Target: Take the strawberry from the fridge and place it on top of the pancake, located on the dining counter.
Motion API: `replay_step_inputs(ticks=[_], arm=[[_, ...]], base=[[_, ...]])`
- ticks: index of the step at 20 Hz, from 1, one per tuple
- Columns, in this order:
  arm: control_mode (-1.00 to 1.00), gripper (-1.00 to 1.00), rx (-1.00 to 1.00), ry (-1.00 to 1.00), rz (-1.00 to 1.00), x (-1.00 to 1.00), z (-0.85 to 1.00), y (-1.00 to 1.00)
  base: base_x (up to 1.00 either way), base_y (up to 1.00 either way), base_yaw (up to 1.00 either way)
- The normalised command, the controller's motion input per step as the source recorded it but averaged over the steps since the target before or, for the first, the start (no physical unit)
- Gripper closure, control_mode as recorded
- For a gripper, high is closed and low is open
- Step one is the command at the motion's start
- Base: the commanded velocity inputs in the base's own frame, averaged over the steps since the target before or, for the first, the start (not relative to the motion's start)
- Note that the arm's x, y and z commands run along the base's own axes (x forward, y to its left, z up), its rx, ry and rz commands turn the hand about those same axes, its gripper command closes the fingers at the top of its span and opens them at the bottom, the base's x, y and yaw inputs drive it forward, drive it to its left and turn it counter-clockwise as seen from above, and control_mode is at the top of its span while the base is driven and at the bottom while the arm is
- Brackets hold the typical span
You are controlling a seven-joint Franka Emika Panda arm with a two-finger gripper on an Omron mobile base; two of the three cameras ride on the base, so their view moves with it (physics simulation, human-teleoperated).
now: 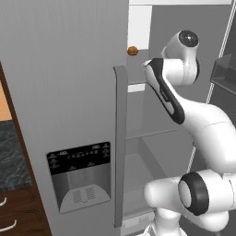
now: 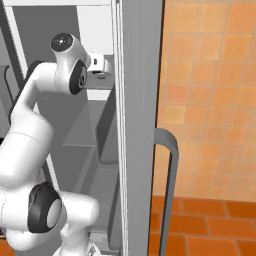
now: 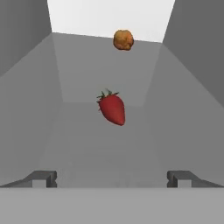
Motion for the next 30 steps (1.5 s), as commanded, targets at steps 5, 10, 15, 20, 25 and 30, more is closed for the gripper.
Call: replay_step_inputs(ticks=[5,10,15,20,25,30], arm=[[-1.0,-1.0,0.07,0.03,0.0,0.91,-0.03,0.0],[-1.0,-1.0,0.0,0.13,0.0,0.79,-0.15,0.0],[-1.0,-1.0,0.0,0.09,0.0,0.55,-0.22,0.0],[-1.0,-1.0,0.0,0.0,0.0,0.0,-0.26,0.0],[-1.0,-1.0,0.0,-0.01,0.0,-0.11,-0.33,0.0],[-1.0,1.0,0.01,-0.02,0.0,0.0,-0.31,0.01]], base=[[0.0,0.0,0.0],[0.0,0.0,0.0],[0.0,0.0,0.0],[0.0,0.0,0.0],[0.0,0.0,0.0],[0.0,0.0,0.0]])
